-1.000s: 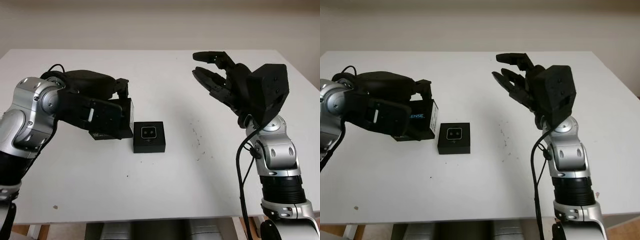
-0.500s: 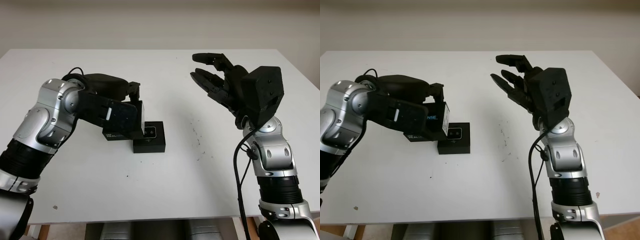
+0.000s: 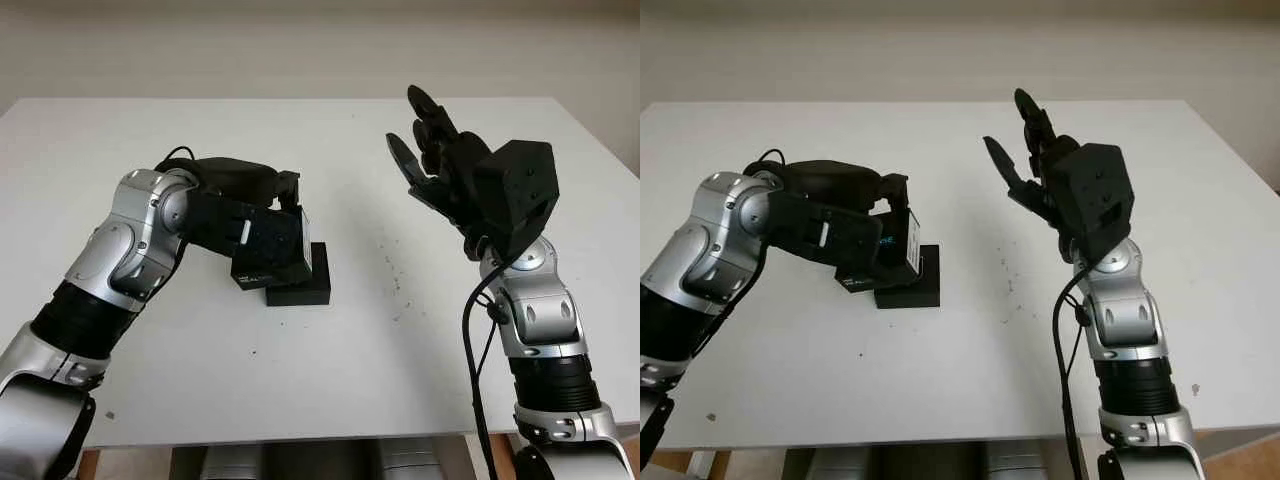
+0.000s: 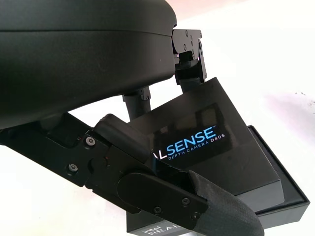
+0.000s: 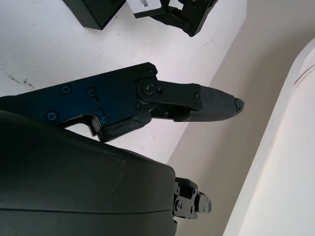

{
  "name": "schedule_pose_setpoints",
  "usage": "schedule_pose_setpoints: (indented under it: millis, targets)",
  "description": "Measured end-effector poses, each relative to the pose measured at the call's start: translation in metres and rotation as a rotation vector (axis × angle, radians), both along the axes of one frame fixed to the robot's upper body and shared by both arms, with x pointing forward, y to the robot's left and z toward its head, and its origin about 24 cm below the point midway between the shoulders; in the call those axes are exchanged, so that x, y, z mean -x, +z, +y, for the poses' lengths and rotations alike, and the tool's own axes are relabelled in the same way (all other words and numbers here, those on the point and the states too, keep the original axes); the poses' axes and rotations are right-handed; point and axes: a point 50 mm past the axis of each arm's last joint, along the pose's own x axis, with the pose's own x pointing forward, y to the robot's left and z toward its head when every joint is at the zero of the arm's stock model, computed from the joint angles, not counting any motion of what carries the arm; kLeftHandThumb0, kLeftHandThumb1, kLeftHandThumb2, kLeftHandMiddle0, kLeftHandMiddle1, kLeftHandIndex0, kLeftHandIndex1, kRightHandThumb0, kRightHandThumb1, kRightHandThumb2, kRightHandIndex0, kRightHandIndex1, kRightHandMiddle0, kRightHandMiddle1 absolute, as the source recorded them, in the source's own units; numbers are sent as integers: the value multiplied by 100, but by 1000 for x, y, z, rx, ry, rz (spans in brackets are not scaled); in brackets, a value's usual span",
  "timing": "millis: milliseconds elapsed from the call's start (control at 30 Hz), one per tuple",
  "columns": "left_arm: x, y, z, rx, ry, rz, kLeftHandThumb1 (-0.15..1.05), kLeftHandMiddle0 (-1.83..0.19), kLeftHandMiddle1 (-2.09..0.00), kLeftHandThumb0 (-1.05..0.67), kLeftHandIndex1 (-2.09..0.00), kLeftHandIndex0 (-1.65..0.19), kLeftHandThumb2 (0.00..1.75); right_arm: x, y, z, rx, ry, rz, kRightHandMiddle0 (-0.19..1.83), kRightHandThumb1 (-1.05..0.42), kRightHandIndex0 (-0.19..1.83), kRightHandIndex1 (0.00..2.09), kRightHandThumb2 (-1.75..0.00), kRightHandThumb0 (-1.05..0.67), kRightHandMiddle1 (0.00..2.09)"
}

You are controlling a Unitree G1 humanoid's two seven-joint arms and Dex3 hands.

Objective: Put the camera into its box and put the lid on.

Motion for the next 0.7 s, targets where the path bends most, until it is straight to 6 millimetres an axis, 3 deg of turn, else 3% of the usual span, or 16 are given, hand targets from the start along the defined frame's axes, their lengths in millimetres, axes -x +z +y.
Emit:
schedule_pose_setpoints:
  millis: [67,200,333,533,633,700]
  targets:
    - [-1,-1,1,-2,3,2,105,-54,-209,-26,-208,-33,27,0,0,0,-1,-2,-4,-18,-105,-19,0,-55,-75,2]
    - [-4,-5,2,1,4,0,105,-57,-209,-24,-209,-41,28,0,1,1,-11,-3,-16,-18,-105,-19,1,-55,-72,3]
    - [-8,-8,4,-12,7,-4,105,-53,-209,-23,-209,-35,28,1,-3,0,-18,-4,-5,-17,-105,-18,2,-55,-72,4]
    - [-12,-12,-1,-13,-29,-18,105,-46,-174,-22,-204,-32,26,3,-7,-1,-18,-15,5,-16,-105,-18,4,-56,-69,5]
    - [-13,-14,-3,-4,-58,-17,105,-45,-179,-22,-209,-26,24,4,-8,-2,-10,-24,17,-16,-105,-18,4,-56,-69,5]
    - [-15,-13,-4,-2,-71,-27,105,-39,-199,-22,-209,-15,26,5,-7,-1,-9,-25,16,-16,-105,-18,4,-56,-68,5]
